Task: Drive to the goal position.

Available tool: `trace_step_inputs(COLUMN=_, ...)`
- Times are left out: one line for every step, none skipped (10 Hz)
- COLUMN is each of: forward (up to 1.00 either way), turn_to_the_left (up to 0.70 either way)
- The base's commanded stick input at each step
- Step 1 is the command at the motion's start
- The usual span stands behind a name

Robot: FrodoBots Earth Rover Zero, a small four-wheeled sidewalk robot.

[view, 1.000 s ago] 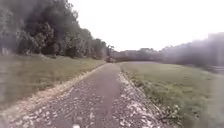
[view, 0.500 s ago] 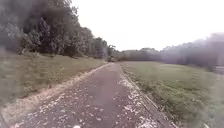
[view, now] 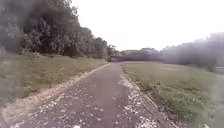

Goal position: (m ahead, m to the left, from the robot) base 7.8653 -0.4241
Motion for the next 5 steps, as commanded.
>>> trace_step_inputs(forward=0.7, turn_to_the_left=0.0)
trace_step_inputs(forward=0.7, turn_to_the_left=0.0)
trace_step_inputs(forward=0.7, turn_to_the_left=0.0)
trace_step_inputs(forward=0.7, turn_to_the_left=0.0)
trace_step_inputs(forward=0.7, turn_to_the_left=0.0)
